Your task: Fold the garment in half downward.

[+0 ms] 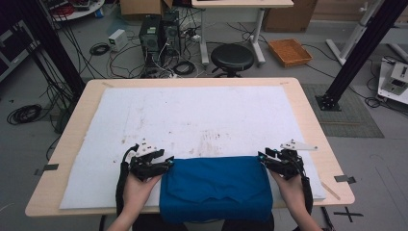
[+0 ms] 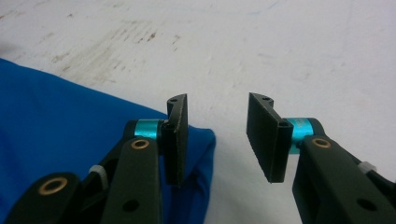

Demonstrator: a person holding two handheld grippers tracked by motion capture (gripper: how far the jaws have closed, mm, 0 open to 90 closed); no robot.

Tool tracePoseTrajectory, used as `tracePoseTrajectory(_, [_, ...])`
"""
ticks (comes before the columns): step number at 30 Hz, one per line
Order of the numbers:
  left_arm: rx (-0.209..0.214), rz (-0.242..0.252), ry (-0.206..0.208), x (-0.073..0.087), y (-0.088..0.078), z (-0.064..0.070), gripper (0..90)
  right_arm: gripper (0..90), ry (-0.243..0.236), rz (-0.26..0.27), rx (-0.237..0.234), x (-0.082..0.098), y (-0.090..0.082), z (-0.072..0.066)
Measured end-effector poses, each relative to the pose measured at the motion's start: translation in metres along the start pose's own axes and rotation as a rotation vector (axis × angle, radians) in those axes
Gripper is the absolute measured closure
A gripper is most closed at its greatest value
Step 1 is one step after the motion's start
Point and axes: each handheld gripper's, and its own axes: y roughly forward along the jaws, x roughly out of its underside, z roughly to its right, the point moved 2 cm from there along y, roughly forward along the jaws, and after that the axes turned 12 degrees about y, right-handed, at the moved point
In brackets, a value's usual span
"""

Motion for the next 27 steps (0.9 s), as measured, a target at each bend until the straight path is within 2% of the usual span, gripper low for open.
tracePoseTrajectory(1, [0.000, 0.000, 0.000, 0.000, 0.000, 0.000, 49.3, 58.9, 0.001, -0.021, -0.005, 0.001, 0.004, 0.000])
tracePoseTrajectory(2, [0.019, -0.023, -0.006, 0.002, 0.003, 0.002, 49.5, 59.0, 0.002, -0.044, 0.001, 0.002, 0.006, -0.001])
tracePoseTrajectory(3, [0.019, -0.023, -0.006, 0.002, 0.003, 0.002, 49.8, 59.0, 0.002, -0.044, 0.001, 0.002, 0.006, -0.001])
tracePoseTrajectory(4, [0.041, -0.048, -0.005, 0.003, 0.007, 0.003, 51.1, 61.8, -0.004, -0.086, 0.016, 0.005, 0.011, -0.001])
tracePoseTrajectory(5, [0.041, -0.048, -0.005, 0.003, 0.007, 0.003, 54.5, 63.6, 0.003, -0.104, 0.007, 0.006, 0.013, -0.001])
tracePoseTrajectory(6, [0.065, -0.047, 0.003, 0.004, 0.008, 0.006, 59.8, 66.1, 0.001, -0.110, 0.000, 0.007, 0.013, 0.000])
tracePoseTrajectory(7, [0.065, -0.047, 0.003, 0.004, 0.008, 0.006, 66.7, 74.2, 0.003, -0.118, -0.008, 0.007, 0.012, -0.001])
tracePoseTrajectory(8, [0.079, -0.044, 0.014, 0.004, 0.007, 0.008, 66.7, 74.2, 0.003, -0.118, -0.008, 0.007, 0.012, -0.001])
tracePoseTrajectory(9, [0.081, -0.045, 0.034, 0.003, 0.008, 0.011, 77.4, 81.5, -0.026, -0.126, -0.019, 0.008, 0.011, -0.004])
tracePoseTrajectory(10, [0.081, -0.045, 0.034, 0.003, 0.008, 0.011, 80.8, 83.5, -0.050, -0.122, -0.014, 0.009, 0.010, -0.006])
tracePoseTrajectory(11, [0.080, -0.047, 0.048, 0.003, 0.007, 0.012, 80.8, 83.5, -0.050, -0.122, -0.014, 0.009, 0.010, -0.006])
tracePoseTrajectory(12, [0.082, -0.048, 0.058, 0.002, 0.007, 0.012, 83.8, 85.2, -0.074, -0.109, -0.007, 0.009, 0.009, -0.007])
tracePoseTrajectory(14, [0.085, -0.048, 0.063, 0.001, 0.007, 0.010, 84.8, 85.7, -0.087, -0.091, -0.005, 0.007, 0.008, -0.006])
tracePoseTrajectory(17, [0.082, -0.054, 0.067, -0.004, 0.010, 0.003, 85.2, 85.9, -0.097, -0.070, -0.001, 0.001, 0.009, -0.005])
tracePoseTrajectory(19, [0.065, -0.050, 0.080, -0.010, 0.014, -0.003, 85.3, 86.0, -0.096, -0.058, 0.004, -0.006, 0.012, -0.005])
tracePoseTrajectory(24, [0.028, -0.027, 0.093, -0.030, 0.025, -0.028, 85.3, 86.0, -0.076, -0.029, 0.006, -0.031, 0.026, 0.003])
tracePoseTrajectory(25, [0.028, -0.027, 0.093, -0.030, 0.025, -0.028, 85.3, 86.0, -0.076, -0.029, 0.006, -0.031, 0.026, 0.003])
tracePoseTrajectory(26, [0.023, -0.023, 0.093, -0.034, 0.029, -0.032, 85.3, 85.9, -0.067, -0.028, 0.014, -0.042, 0.034, 0.007])
tracePoseTrajectory(27, [0.006, -0.032, 0.111, -0.042, 0.036, -0.041, 85.3, 85.9, -0.059, -0.027, 0.015, -0.047, 0.037, 0.010])
